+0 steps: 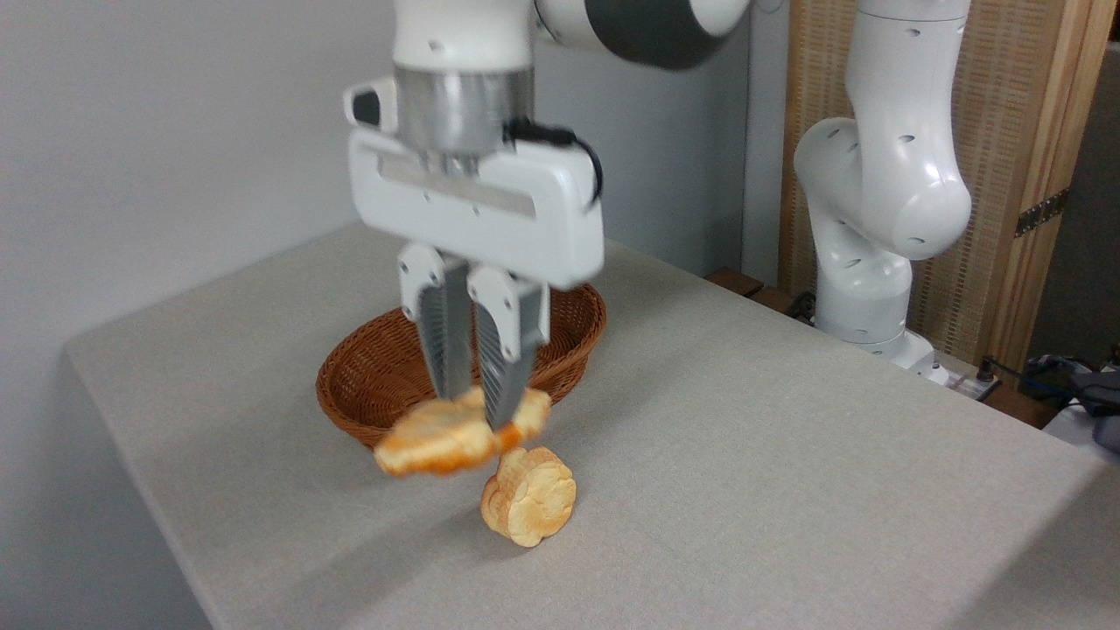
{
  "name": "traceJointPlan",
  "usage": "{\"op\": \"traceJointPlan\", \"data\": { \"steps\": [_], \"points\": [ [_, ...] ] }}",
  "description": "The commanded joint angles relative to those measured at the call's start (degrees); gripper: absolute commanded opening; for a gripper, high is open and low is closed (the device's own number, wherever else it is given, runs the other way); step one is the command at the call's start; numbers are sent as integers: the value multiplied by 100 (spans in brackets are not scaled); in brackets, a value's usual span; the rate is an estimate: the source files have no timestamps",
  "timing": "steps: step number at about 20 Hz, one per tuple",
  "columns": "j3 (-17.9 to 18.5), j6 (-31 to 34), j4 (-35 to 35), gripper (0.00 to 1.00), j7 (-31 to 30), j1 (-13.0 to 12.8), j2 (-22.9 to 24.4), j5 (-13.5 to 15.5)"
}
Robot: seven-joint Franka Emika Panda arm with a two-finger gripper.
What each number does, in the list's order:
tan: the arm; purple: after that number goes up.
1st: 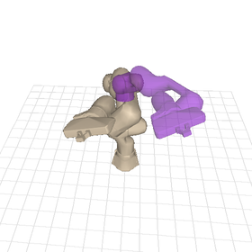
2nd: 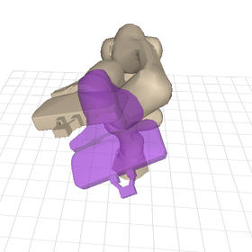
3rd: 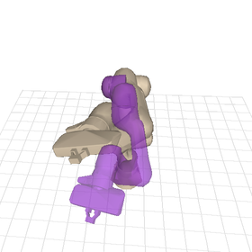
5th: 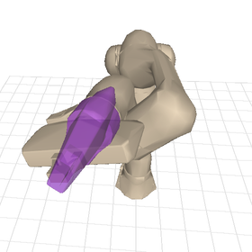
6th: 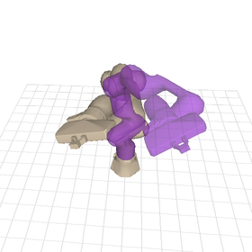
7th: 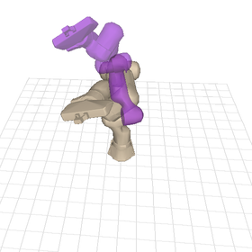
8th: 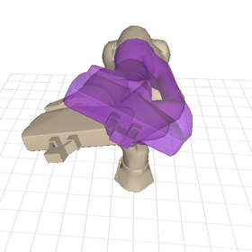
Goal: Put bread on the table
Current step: 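Lower the bread roll onto the table and open the gripper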
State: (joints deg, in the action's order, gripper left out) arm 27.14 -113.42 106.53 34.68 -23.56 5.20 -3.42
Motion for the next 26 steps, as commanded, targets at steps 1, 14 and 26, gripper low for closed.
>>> {"op": "traceJointPlan", "data": {
  "steps": [1,14,26],
  "points": [
    [248,74,-71,37,757,-61,-475,69],
    [319,-145,-71,100,1585,-34,-1408,104],
    [407,-181,-150,100,1621,-34,-899,771]
  ]
}}
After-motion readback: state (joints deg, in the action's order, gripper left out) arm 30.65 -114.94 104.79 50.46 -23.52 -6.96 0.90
